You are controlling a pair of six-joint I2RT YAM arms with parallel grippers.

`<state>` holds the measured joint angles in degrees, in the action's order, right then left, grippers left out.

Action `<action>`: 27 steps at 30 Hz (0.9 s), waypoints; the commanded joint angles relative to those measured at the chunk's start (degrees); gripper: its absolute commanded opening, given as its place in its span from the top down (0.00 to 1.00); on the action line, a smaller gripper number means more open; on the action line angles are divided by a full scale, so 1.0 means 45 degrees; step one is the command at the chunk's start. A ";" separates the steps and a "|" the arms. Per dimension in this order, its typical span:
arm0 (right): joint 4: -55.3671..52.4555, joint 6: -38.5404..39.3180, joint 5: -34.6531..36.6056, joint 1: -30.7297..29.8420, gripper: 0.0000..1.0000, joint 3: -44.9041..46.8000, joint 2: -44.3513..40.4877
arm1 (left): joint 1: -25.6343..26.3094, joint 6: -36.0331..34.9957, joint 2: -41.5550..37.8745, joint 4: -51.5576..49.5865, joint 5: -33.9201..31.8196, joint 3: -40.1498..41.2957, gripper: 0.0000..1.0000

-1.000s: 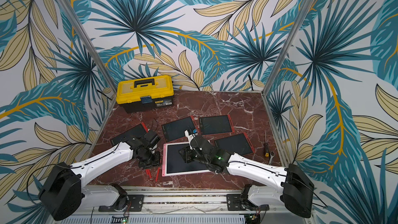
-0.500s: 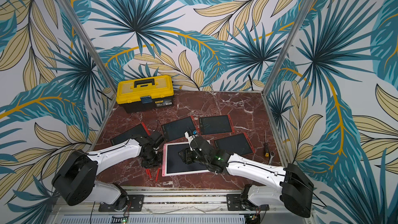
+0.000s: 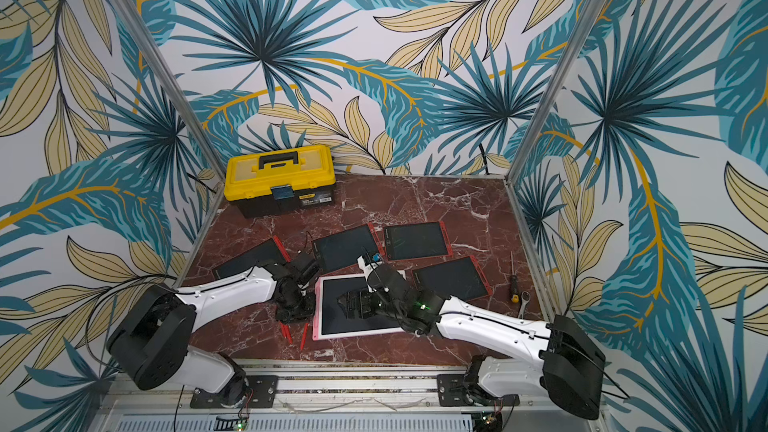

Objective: Place the stylus back onto the writing tablet
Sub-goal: Pick up the stylus from the center of the board.

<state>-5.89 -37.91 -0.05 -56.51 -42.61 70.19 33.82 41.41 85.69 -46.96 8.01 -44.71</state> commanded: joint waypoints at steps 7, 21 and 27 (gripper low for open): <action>-0.0410 0.0101 0.0259 0.0029 0.01 0.0272 -0.0225 | 0.0042 -0.0126 0.0264 0.0190 -0.0398 -0.0050 0.87; -0.0673 0.0186 0.0450 0.0034 0.01 0.0118 -0.0247 | 0.0042 0.0138 0.0118 0.0689 -0.0814 0.0112 0.87; -0.0826 -0.0074 0.1178 0.0039 0.02 0.0243 -0.0442 | 0.0037 0.0166 -0.0359 0.0709 -0.0899 0.0041 0.89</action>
<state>-8.32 -37.93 2.66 -56.49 -42.57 69.63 33.98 41.85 85.62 -45.60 5.80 -44.73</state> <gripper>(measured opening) 0.979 0.115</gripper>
